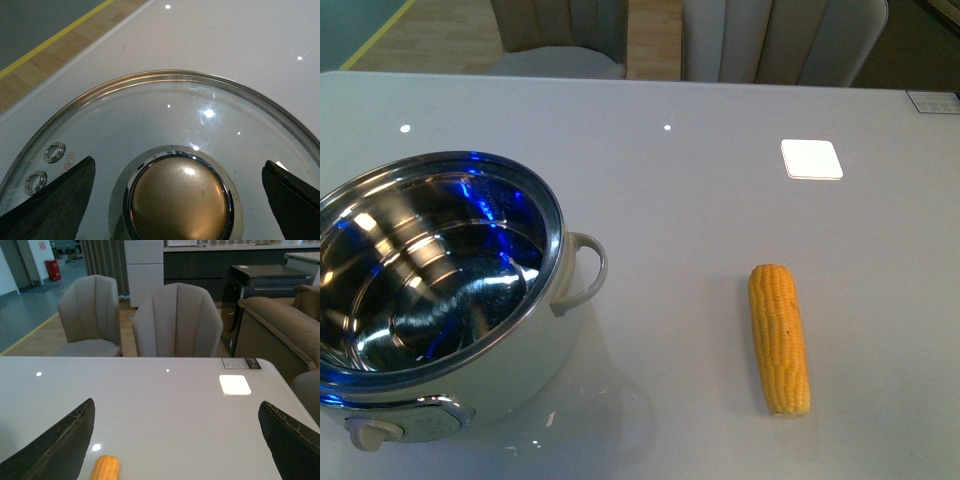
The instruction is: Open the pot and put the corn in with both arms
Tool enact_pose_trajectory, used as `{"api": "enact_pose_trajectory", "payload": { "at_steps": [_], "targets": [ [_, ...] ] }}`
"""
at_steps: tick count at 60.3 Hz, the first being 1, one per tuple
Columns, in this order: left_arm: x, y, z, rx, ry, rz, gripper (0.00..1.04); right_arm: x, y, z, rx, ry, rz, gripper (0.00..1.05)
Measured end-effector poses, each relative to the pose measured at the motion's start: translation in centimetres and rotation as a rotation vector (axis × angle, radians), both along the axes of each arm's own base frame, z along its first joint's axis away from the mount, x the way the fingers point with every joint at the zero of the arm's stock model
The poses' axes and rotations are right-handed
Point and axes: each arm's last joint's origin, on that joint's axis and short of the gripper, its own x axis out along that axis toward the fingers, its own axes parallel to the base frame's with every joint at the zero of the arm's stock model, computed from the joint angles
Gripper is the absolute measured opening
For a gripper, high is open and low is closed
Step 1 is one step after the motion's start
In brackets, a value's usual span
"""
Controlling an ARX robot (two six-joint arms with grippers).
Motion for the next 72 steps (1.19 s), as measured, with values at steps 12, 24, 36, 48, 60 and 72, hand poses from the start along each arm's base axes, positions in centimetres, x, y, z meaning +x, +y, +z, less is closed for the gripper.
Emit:
{"api": "enact_pose_trajectory", "payload": {
  "at_steps": [12, 24, 36, 48, 60, 72],
  "targets": [
    [-0.8, -0.6, -0.1, -0.021, 0.023, 0.001, 0.98, 0.0, 0.0, 0.0, 0.0, 0.0, 0.0, 0.96],
    [-3.5, -1.9, 7.7, -0.074, -0.079, 0.051, 0.98, 0.0, 0.0, 0.0, 0.0, 0.001, 0.003, 0.96],
    [-3.9, -2.6, 14.2, -0.043, -0.179, 0.044, 0.98, 0.0, 0.0, 0.0, 0.0, -0.001, 0.0, 0.96],
    [-6.1, -4.9, 19.0, -0.072, -0.239, 0.045, 0.98, 0.0, 0.0, 0.0, 0.0, -0.001, 0.0, 0.96],
    [-8.9, -8.9, 22.1, -0.094, -0.306, 0.003, 0.98, 0.0, 0.0, 0.0, 0.0, -0.001, 0.0, 0.96],
    [-10.8, -11.3, 22.5, -0.104, -0.305, -0.015, 0.98, 0.0, 0.0, 0.0, 0.0, -0.001, 0.0, 0.96]
  ]
}}
